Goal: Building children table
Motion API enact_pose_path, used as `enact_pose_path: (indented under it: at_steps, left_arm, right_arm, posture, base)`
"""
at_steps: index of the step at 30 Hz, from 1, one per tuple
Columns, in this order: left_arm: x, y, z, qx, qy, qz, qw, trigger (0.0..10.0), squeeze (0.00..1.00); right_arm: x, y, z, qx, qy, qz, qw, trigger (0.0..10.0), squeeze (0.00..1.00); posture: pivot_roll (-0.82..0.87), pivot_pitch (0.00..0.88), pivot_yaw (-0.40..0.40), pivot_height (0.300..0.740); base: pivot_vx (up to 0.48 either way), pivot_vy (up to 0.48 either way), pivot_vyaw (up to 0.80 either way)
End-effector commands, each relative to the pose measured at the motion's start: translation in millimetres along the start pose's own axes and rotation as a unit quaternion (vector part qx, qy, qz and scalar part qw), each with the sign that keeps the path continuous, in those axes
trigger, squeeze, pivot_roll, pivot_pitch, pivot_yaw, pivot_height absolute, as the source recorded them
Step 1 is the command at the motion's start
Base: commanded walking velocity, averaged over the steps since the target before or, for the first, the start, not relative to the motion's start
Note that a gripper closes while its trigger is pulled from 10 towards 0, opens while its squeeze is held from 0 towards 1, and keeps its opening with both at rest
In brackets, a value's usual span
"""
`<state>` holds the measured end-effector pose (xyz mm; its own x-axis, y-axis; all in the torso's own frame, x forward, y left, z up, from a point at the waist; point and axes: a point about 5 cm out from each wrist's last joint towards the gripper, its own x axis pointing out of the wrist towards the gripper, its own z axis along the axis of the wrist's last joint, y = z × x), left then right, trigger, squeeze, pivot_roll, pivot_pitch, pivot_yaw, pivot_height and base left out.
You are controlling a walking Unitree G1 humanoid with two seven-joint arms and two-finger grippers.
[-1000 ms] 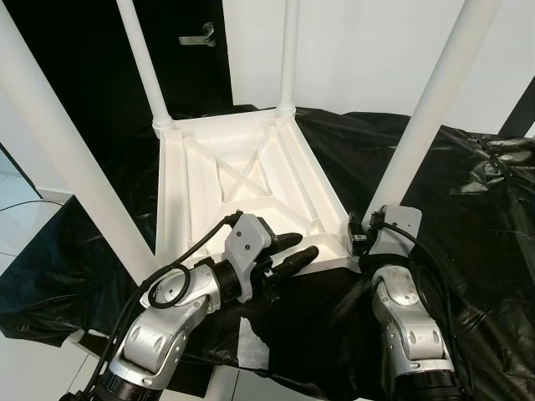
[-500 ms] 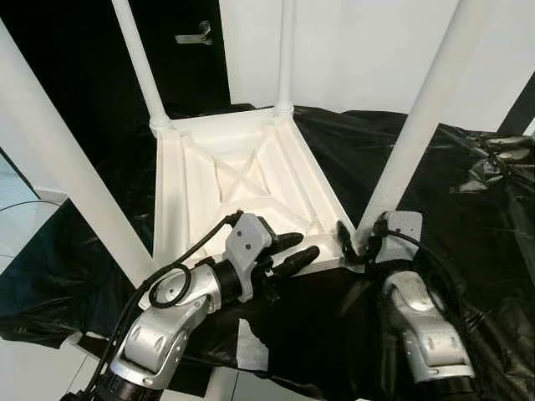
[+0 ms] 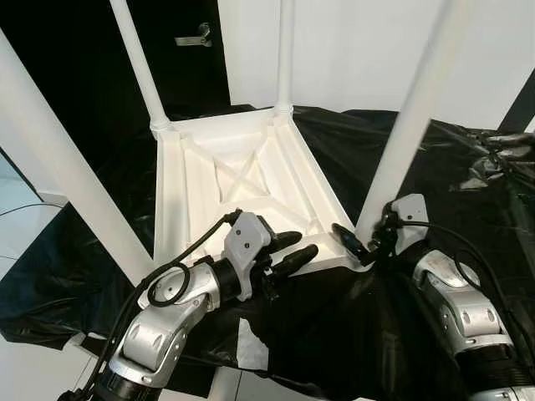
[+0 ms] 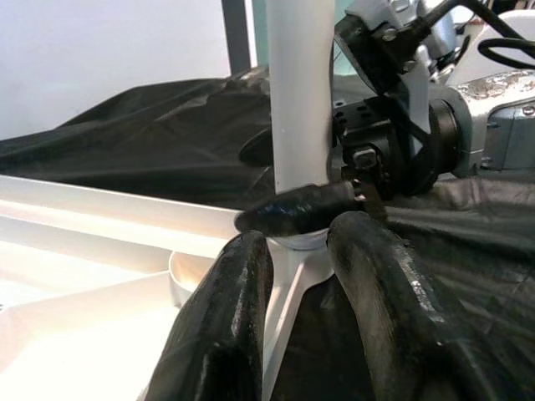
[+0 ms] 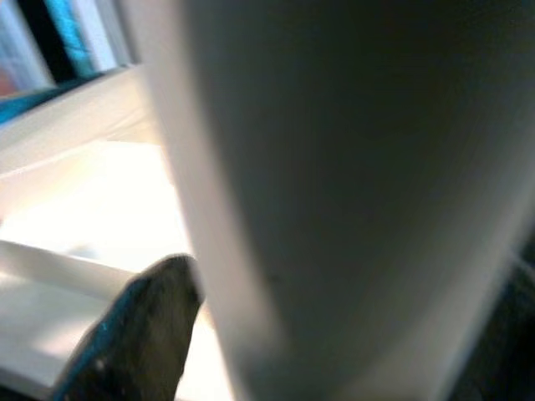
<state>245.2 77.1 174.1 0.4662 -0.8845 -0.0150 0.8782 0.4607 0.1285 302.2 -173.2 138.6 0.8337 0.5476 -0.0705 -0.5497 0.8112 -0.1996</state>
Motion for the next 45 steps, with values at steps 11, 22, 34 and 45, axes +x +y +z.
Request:
enact_pose_path:
  at_steps: [11,22,34,45]
  left_arm:
    - [-1.8,1.6,1,0.005,0.004,-0.003,1.0,10.0,0.0]
    - [-0.7,-1.8,-1,0.003,0.005,-0.008,1.0,10.0,0.0]
    - [-1.2,-6.4,-2,-0.005,0.005,-0.011,1.0,10.0,0.0]
    - [-0.7,-4.4,-1,-0.004,0.002,-0.004,1.0,10.0,0.0]
  right_arm:
    - [4.5,2.4,-9,-0.012,0.02,0.06,0.998,0.0,0.0]
    - [-3.8,-4.3,-17,0.005,0.029,-0.065,0.997,10.0,0.0]
    - [1.6,18.1,-17,0.058,0.025,-0.307,0.95,10.0,0.0]
    - [5.7,31.6,-16,0.09,0.03,-0.35,0.932,10.0,0.0]
  posture:
    - [0.0,0.0,0.015,0.74]
    - [0.0,0.0,0.004,0.74]
    - [0.0,0.0,-0.001,0.74]
    - [-0.01,0.0,-0.002,0.74]
  base:
    - [0.0,0.0,0.0]
    - [0.0,0.0,0.0]
    - [0.0,0.0,0.0]
    - [0.0,0.0,0.0]
